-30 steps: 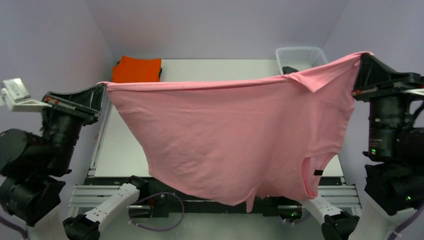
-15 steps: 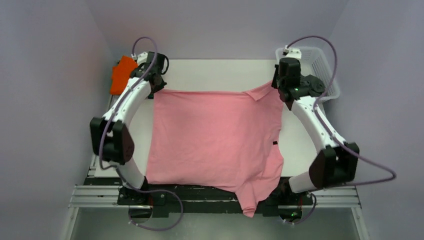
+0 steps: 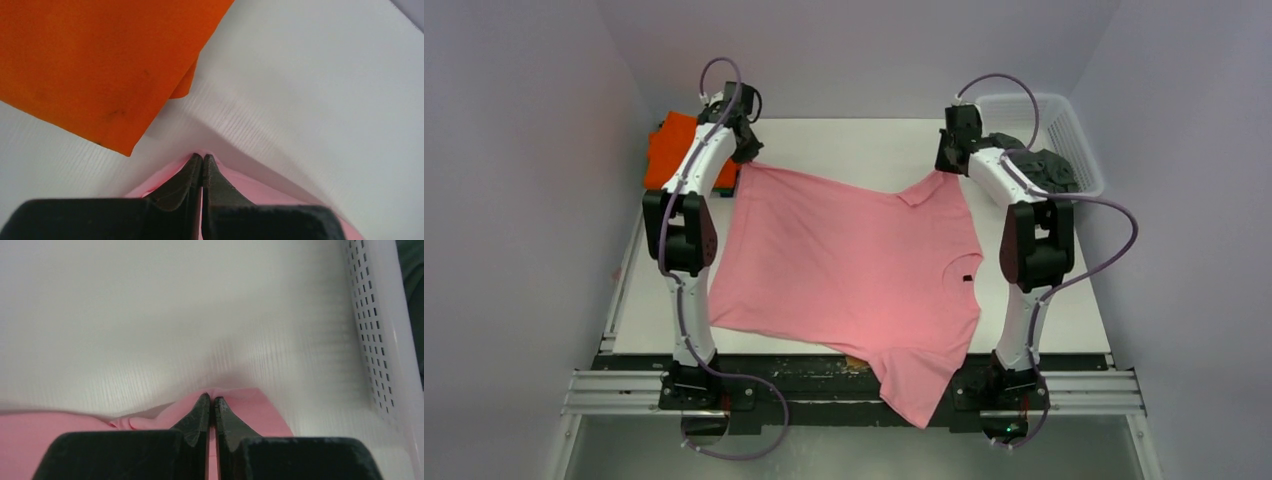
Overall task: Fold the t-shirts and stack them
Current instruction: Fold the flattened tshirt in 1/3 of the way
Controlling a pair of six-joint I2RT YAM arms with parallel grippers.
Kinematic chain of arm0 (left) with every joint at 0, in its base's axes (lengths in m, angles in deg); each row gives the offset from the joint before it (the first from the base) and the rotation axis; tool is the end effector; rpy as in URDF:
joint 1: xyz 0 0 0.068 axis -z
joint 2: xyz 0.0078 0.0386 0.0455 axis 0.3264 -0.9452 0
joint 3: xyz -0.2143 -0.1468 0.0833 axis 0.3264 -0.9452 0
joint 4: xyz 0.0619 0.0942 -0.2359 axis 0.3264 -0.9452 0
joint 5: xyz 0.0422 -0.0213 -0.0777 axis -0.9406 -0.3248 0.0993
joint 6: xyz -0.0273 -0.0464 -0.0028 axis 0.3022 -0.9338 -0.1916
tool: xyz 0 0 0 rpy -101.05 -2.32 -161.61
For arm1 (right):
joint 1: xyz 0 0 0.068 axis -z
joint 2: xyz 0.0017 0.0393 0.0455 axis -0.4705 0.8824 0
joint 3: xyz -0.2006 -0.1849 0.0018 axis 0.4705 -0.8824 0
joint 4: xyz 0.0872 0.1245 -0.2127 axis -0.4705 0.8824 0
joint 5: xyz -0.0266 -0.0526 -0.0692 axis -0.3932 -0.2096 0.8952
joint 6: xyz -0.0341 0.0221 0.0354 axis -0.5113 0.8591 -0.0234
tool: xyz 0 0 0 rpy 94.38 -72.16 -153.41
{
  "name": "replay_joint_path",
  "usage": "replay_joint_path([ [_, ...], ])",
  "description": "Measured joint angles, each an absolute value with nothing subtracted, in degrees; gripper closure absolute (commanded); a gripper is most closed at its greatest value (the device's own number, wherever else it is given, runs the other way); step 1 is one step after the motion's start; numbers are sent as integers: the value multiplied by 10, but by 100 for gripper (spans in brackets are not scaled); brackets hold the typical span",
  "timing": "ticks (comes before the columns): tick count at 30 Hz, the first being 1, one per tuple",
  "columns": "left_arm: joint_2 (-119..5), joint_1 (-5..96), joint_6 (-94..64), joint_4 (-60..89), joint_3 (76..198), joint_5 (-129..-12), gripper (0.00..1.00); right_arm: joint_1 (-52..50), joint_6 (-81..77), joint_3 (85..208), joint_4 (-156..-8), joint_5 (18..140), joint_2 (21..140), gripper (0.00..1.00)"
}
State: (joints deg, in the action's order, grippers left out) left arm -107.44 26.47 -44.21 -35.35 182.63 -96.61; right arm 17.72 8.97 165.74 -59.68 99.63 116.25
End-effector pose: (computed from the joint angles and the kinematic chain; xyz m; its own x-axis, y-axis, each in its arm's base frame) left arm 0.4833 -0.0520 0.2641 -0.5913 -0.5503 -0.5895 -0.5710 0.8019 -0.1758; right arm 0.4597 0.0761 0.2383 -0.6622 0.1792 -0.7276 0.1878 0.9797 0.0704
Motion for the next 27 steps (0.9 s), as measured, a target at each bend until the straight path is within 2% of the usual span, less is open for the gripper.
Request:
replay_joint_path([
  [6,-1064,250,-443,-358,1789,-956,100,179,116,1647,-524,962,1105,100],
  [14,-954,246,-441,-363,1612,-956,100,180,168,1454,-438,858,924,100],
  [19,-863,246,-441,-363,1516,-958,100,178,192,1377,-378,831,823,100],
  [27,-827,244,-443,-372,1466,-984,100,161,218,1277,-336,786,713,98],
])
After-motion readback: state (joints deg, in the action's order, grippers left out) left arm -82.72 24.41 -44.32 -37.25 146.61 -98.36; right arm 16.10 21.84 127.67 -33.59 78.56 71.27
